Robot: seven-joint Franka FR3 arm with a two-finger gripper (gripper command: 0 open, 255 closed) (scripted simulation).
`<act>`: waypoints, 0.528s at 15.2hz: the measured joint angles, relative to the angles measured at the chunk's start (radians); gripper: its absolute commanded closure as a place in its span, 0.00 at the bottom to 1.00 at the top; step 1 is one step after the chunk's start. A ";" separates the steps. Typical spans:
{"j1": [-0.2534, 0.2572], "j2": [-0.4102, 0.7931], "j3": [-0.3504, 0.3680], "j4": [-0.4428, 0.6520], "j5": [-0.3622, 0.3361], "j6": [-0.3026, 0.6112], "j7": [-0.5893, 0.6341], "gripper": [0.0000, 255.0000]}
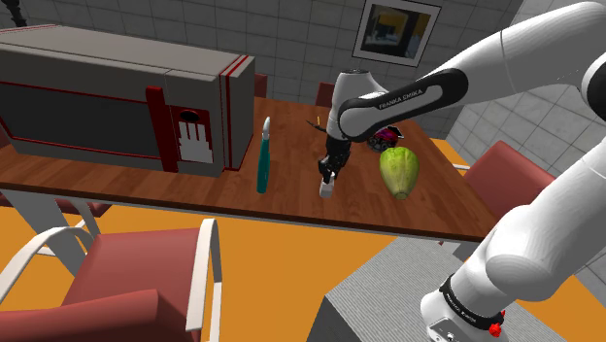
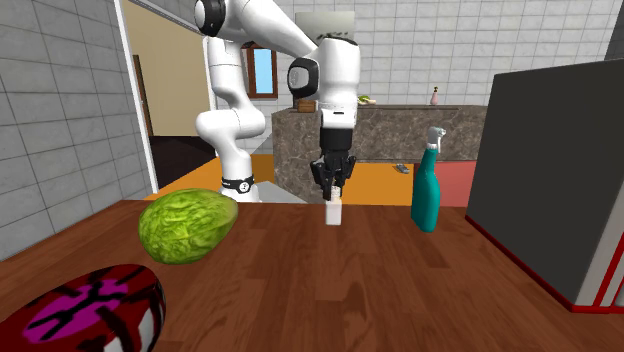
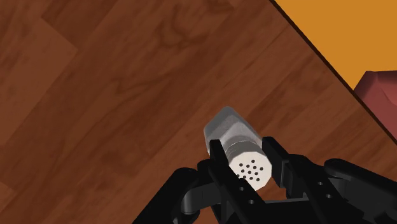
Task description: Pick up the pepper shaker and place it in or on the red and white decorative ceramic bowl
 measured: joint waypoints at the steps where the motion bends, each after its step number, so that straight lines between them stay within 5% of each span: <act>1: 0.000 -0.004 0.000 0.002 0.000 -0.006 -0.001 1.00; 8: -0.001 -0.047 -0.002 0.049 0.004 -0.096 -0.007 1.00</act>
